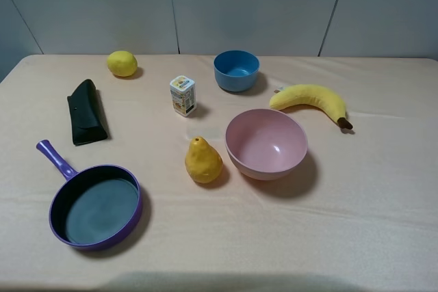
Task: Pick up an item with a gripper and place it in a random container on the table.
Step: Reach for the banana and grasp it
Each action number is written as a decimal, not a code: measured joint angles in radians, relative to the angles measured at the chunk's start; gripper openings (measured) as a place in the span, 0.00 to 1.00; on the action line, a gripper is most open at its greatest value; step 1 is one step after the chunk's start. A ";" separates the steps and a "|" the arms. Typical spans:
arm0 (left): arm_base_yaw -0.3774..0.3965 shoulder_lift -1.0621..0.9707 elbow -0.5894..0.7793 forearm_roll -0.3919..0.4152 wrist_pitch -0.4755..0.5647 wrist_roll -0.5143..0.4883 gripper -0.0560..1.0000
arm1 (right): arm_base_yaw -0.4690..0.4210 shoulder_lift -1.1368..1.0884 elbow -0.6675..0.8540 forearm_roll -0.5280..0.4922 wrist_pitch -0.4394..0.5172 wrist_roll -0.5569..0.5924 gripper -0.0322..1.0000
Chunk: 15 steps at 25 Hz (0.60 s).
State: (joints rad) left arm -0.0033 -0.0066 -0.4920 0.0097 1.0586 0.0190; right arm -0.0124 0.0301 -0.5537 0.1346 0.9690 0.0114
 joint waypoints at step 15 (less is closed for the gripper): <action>0.000 0.000 0.000 0.000 0.000 0.000 0.97 | 0.000 0.411 -0.110 0.030 -0.165 -0.096 0.70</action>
State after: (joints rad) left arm -0.0033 -0.0066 -0.4920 0.0097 1.0586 0.0190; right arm -0.0124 0.4410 -0.6640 0.1642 0.8040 -0.0850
